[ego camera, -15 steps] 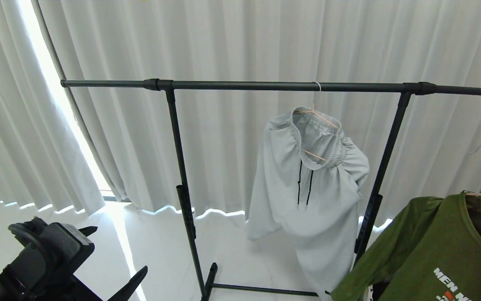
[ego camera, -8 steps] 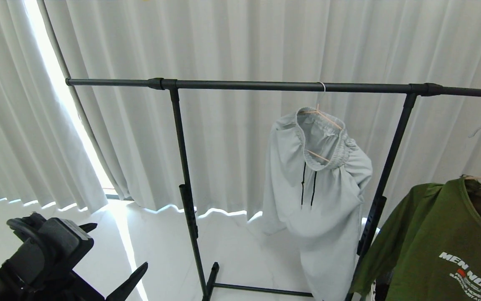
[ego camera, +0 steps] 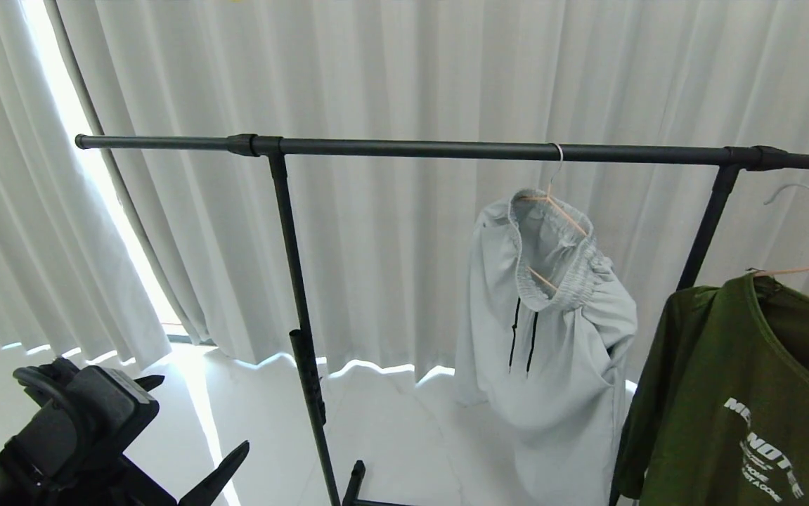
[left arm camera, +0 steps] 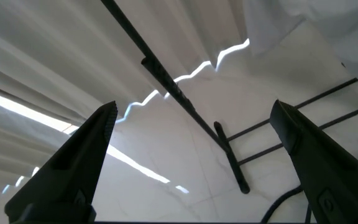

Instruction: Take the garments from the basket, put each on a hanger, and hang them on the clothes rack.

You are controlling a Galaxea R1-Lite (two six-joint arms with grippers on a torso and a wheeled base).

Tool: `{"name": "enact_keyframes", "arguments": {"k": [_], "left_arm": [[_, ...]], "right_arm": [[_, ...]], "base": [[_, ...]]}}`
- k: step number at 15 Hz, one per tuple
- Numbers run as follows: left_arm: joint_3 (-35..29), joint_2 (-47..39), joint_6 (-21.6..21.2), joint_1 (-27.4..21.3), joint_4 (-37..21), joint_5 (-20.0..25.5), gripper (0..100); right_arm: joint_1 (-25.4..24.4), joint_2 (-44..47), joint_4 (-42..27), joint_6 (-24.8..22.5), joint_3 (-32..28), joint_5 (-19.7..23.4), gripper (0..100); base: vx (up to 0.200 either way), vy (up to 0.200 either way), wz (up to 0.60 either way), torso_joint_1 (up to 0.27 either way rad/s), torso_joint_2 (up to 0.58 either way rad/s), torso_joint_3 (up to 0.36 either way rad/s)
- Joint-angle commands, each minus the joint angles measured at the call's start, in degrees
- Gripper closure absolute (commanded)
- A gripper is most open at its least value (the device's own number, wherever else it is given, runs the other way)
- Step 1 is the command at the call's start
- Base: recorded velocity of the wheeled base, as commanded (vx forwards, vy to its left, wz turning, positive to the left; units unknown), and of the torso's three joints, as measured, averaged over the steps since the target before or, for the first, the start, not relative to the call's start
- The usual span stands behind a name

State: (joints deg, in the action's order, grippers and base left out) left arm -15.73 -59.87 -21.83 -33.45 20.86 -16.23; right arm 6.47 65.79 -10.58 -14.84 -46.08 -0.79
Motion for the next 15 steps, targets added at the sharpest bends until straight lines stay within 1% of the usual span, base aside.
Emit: {"name": "enact_keyframes", "arguments": {"k": [1,2,4,5,7,9,11,15], "left_arm": [[-0.01,0.01,-0.05,-0.04,0.06,-0.03,0],[-0.09,0.01,-0.05,-0.04,0.06,-0.03,0],[-0.01,0.01,-0.05,-0.12,0.06,0.05,0],[-0.01,0.01,-0.05,-0.12,0.06,0.05,0],[-0.01,0.01,-0.05,-0.65,0.06,0.05,0],[-0.01,-0.07,-0.05,-0.91,0.06,0.05,0],[-0.01,-0.16,-0.05,-0.91,0.06,0.05,0],[-0.01,-0.07,-0.14,-0.91,0.06,0.05,0]], "right_arm": [[-1.90,0.83,0.12,0.16,-1.03,0.18,100],[-2.69,0.83,0.12,0.51,-1.47,1.06,100],[-3.66,0.56,0.12,1.30,-2.52,2.99,100],[-3.66,0.56,0.12,1.30,-2.52,2.99,100],[-3.84,0.65,0.30,1.30,-3.75,4.66,100],[-4.28,1.18,2.93,1.39,-3.84,5.98,100],[-4.45,3.47,5.04,1.39,-4.81,6.15,100],[-4.45,12.34,5.92,1.83,-11.75,6.07,100]], "base": [[0.200,0.000,0.00,0.002,0.01,0.002],[0.200,0.000,0.00,0.002,0.01,0.002],[0.000,0.000,0.00,0.000,0.00,0.000],[0.000,0.000,0.00,0.000,0.00,0.000],[0.000,0.000,0.00,0.000,0.00,0.000],[0.000,0.000,0.00,0.000,0.00,0.000],[0.000,0.000,0.00,0.000,0.00,0.000],[0.000,0.000,0.00,0.000,0.00,0.000]]}}
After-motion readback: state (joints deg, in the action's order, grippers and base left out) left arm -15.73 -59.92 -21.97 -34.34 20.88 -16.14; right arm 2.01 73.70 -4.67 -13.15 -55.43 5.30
